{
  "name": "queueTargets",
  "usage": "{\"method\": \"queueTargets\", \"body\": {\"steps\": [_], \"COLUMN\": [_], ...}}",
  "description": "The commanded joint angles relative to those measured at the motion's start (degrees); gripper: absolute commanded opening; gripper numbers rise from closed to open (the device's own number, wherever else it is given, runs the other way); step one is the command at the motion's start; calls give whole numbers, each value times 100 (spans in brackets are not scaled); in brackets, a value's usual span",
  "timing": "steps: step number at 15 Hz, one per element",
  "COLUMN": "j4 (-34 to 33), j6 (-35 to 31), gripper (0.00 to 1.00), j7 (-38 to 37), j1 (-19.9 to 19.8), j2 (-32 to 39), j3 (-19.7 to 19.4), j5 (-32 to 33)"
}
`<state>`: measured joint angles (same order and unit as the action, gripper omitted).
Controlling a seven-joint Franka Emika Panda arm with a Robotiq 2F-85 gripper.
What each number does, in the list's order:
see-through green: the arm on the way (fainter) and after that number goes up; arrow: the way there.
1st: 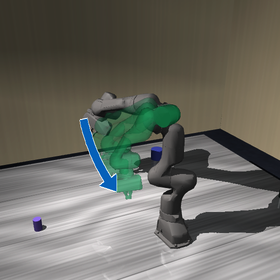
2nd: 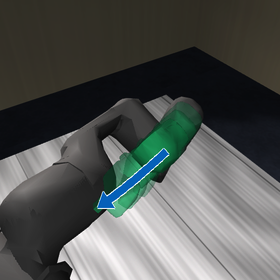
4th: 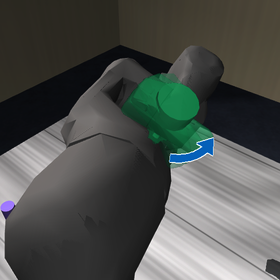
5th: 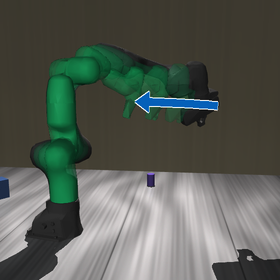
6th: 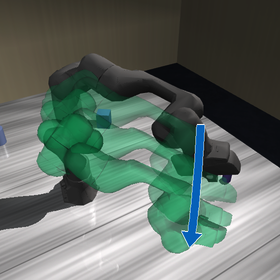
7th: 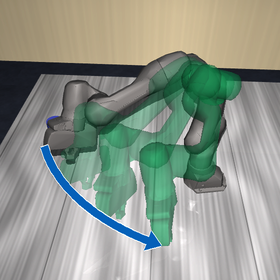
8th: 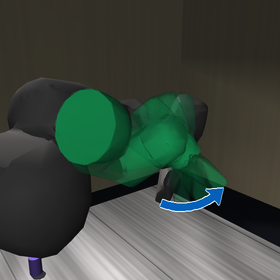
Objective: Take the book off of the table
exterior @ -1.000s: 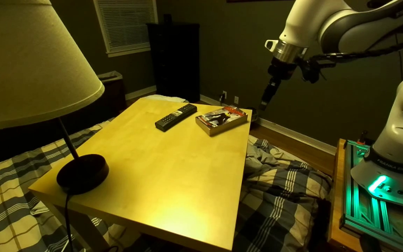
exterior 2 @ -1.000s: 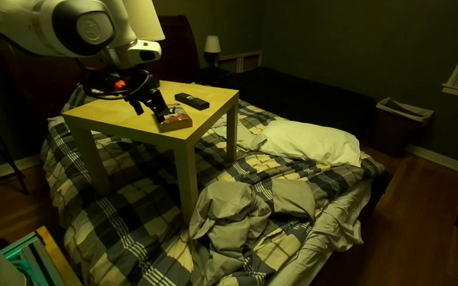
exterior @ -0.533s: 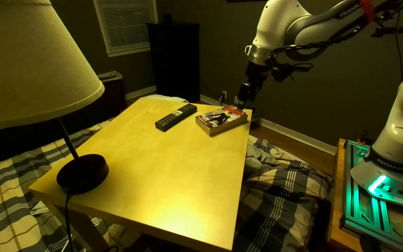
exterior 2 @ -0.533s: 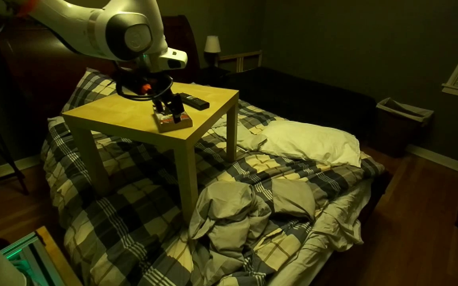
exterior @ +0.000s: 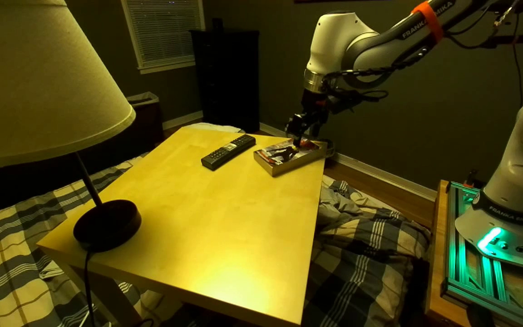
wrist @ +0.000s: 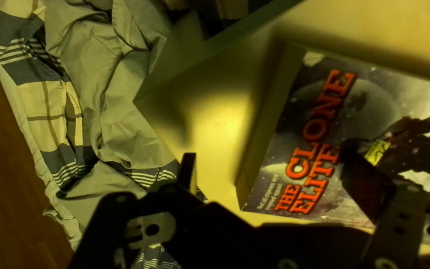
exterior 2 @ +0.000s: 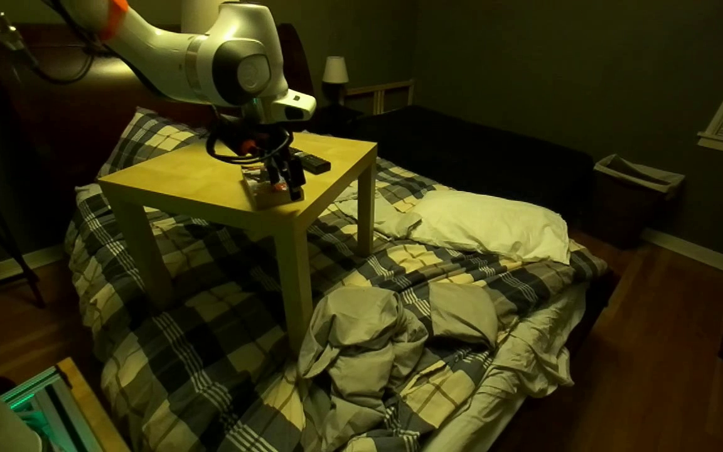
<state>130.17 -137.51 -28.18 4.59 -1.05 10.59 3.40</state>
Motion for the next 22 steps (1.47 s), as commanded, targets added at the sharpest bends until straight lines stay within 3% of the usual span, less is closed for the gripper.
{"method": "queueTargets", "body": {"steps": [1,10,22], "j4": [-249,-306,-58], "j6": [88,120,-216], "gripper": [100,100,100], "j7": [-372,-487,135], "j1": [88,90,24], "j2": [275,380,328], "j3": [-136,-355,-545], "j5": [325,527,-95]}}
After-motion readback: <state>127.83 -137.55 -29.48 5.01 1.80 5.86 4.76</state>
